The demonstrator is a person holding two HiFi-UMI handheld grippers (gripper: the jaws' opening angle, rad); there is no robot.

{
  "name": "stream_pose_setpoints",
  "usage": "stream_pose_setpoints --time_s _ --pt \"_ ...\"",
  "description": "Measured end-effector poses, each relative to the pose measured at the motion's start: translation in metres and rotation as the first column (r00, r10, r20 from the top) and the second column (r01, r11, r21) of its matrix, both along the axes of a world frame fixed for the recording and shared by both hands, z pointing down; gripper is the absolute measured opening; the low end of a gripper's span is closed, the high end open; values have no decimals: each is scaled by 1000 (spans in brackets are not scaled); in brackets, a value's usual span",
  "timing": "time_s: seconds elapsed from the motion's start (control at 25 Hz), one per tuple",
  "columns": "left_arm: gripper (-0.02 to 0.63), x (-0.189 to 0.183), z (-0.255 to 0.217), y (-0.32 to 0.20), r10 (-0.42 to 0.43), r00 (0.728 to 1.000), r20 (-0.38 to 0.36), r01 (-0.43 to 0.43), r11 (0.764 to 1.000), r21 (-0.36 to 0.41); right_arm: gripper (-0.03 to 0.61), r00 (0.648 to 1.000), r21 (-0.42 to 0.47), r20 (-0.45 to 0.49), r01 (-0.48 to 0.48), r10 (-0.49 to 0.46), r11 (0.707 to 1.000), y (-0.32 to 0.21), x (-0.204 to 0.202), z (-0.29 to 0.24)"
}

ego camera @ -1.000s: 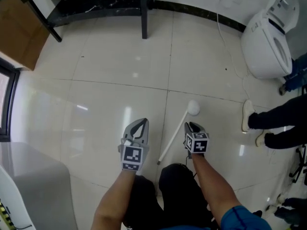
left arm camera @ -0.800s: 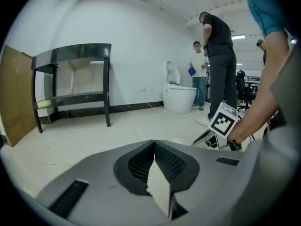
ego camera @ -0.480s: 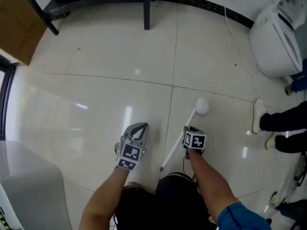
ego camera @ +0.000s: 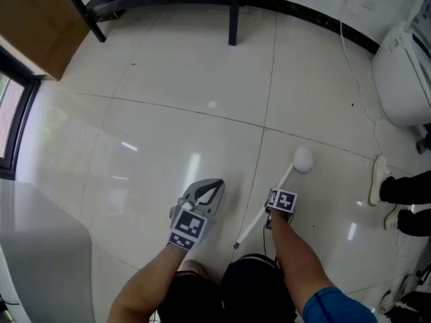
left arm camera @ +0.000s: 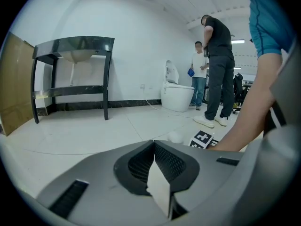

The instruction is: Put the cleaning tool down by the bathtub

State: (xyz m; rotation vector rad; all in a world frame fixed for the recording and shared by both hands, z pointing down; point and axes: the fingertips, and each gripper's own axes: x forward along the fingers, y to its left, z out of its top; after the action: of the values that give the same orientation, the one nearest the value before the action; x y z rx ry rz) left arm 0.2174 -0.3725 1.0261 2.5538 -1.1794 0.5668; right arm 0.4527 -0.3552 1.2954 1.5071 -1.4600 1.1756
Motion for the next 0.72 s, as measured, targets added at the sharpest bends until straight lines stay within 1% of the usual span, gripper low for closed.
stream_pose_setpoints --time_s 0.12,0.2,0.28,0.36,0.44,0.48,0.6,0.72 --pt "2 2 -1 3 10 1000 2 -10 1000 -1 146 999 1 -24 -23 23 1000 2 1 2" --pt "2 5 -1 4 19 1000 2 -19 1000 -1 121 998 14 -13 -63 63 998 3 4 1" --pt "2 7 -1 3 24 1000 3 -24 1000 2 91 996 20 23 -84 84 996 3 6 0" --pt "2 10 -1 0 26 1000 3 -26 1000 4 91 992 25 73 -106 104 994 4 7 0" --pt "2 12 0 -2 24 1000 1 -24 1000 5 90 976 29 136 -175 170 984 6 10 -4" --pt "2 12 -1 -3 22 1000 -1 -22 1000 5 89 969 38 159 -196 187 980 6 11 -8" --pt "2 13 -5 -5 15 1000 1 -15 1000 10 89 966 99 201 -183 160 978 -6 10 -40" --pt "2 13 -11 0 7 1000 20 -7 1000 -1 89 961 199 255 -156 102 967 -22 2 -99"
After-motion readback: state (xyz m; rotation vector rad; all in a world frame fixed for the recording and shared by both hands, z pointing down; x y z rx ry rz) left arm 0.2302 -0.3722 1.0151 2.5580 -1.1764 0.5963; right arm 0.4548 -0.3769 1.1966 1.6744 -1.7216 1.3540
